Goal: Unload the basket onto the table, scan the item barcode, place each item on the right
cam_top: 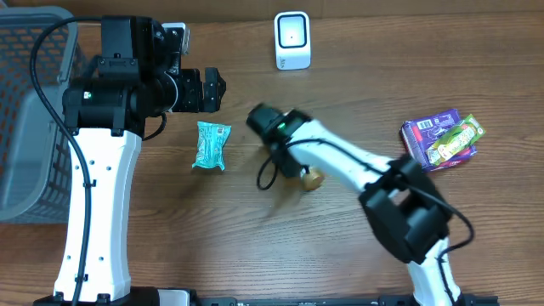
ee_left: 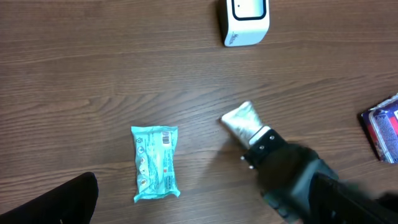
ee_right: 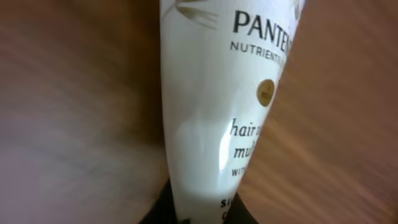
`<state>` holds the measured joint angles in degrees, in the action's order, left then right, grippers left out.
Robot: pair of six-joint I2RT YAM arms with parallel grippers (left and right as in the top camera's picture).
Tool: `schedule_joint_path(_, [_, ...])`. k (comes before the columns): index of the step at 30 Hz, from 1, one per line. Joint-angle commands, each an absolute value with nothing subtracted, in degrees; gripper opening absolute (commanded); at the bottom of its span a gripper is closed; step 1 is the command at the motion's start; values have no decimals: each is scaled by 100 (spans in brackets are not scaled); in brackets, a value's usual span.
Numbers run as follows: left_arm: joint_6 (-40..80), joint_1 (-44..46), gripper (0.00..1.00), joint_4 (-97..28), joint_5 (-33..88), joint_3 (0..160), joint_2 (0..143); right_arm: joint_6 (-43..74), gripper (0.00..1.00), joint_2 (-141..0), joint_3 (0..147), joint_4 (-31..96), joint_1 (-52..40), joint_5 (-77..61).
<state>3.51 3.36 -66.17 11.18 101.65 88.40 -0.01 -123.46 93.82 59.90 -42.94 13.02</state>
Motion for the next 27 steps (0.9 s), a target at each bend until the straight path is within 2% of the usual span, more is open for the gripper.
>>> schedule_joint_path(1, [429, 340, 100, -6611, 1146, 10226, 8875, -1280, 4, -12221, 9273, 6121, -3739, -3057])
schedule_joint_path(5, [429, 340, 100, -6611, 1146, 10226, 8875, -1374, 4, -12444, 8882, 5645, -3037, -5271])
schedule_joint_path(8, [429, 340, 100, -6611, 1146, 10226, 8875, -1057, 4, -12663, 8685, 5402, -2882, -5502])
schedule_joint_path(11, [429, 340, 100, -6613, 1146, 10228, 8875, -104, 7, -12798, 8685, 5207, -2788, -5076])
schedule_joint_path(12, [429, 340, 100, -6613, 1146, 10228, 8875, 259, 15, -12796, 8685, 5153, -2775, -4799])
schedule_joint_path(14, [429, 340, 100, -6613, 1146, 10228, 8875, 958, 24, -12796, 8709, 5100, -2766, -4206])
schedule_joint_path(15, [429, 340, 100, -6611, 1146, 10228, 8875, 1096, 35, -12796, 8713, 5100, -2766, -4097])
schedule_joint_path(16, [429, 340, 100, -6611, 1146, 10228, 8875, 1197, 49, -12796, 8731, 5105, -2766, -4010])
schedule_joint_path(17, [429, 340, 100, -6611, 1146, 10226, 8875, 1232, 80, -12796, 8768, 5131, -2764, -3942])
schedule_joint_path(18, [429, 340, 100, -6611, 1146, 10228, 8875, 1232, 100, -12796, 8820, 5157, -2759, -3865])
schedule_joint_path(21, [429, 340, 100, -6613, 1146, 10226, 8875, 1275, 100, -12792, 9080, 5376, -2757, -3400])
schedule_joint_path(27, [429, 340, 100, -6611, 1146, 10228, 8875, 1382, 100, -12785, 9653, 6147, -2818, -1037])
